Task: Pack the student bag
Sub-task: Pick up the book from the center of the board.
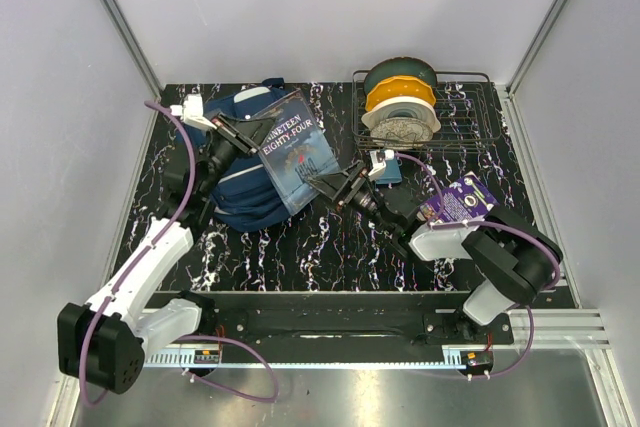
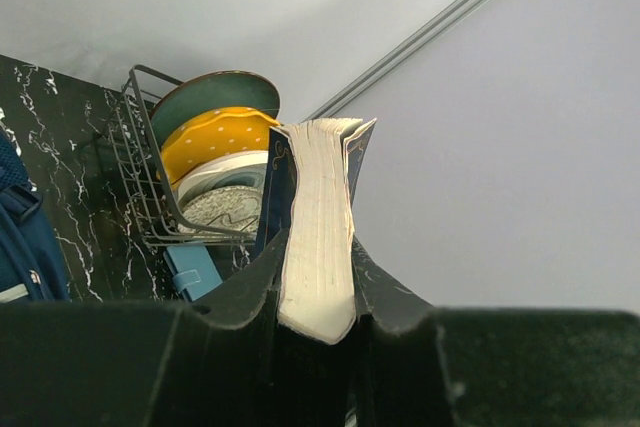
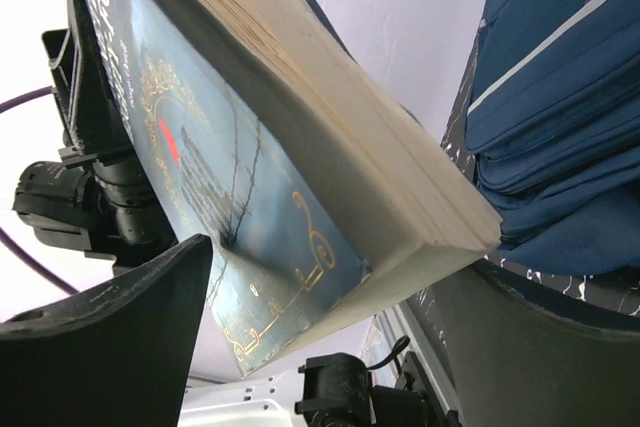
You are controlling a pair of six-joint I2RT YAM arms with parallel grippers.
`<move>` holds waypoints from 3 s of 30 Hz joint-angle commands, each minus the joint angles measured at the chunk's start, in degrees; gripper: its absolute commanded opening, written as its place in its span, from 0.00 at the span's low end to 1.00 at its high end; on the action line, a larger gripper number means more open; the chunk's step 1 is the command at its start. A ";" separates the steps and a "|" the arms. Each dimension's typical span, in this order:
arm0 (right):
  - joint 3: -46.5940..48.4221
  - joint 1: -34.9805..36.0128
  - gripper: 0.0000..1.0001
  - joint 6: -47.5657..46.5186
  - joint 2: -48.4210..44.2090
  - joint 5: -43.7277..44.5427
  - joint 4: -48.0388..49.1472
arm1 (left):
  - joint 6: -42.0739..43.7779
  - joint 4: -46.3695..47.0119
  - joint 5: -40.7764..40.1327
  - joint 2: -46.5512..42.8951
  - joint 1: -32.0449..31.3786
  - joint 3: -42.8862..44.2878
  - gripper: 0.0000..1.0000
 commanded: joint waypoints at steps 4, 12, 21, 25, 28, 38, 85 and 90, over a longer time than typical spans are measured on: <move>2.59 -0.48 0.95 3.43 -2.63 -0.12 15.38 | -6.79 9.58 3.12 1.40 -0.65 -1.60 0.00; 2.42 0.14 0.98 3.61 -3.33 2.34 16.36 | -7.94 12.32 0.93 1.23 -0.56 -3.36 0.00; 2.33 1.72 1.00 4.05 -3.77 4.46 16.62 | -6.44 11.34 -3.12 0.96 -0.48 -2.39 0.00; 1.89 2.34 1.00 5.01 -3.86 4.02 16.53 | -6.27 11.17 -2.68 2.10 0.40 -0.55 0.00; 0.75 3.04 1.00 5.45 -4.03 4.45 16.44 | -6.27 11.61 -2.59 2.98 0.75 0.77 0.00; -0.31 4.01 1.00 5.54 -4.21 6.04 16.62 | -6.35 12.49 -1.80 4.48 1.19 2.79 0.00; 3.14 -1.88 0.00 -6.73 -15.15 6.39 -1.17 | 2.50 -5.82 0.75 -1.14 1.19 -2.32 0.49; 1.62 -2.41 0.00 -15.01 -31.52 22.16 -29.90 | 20.87 -23.87 -3.11 -2.12 1.28 4.28 0.99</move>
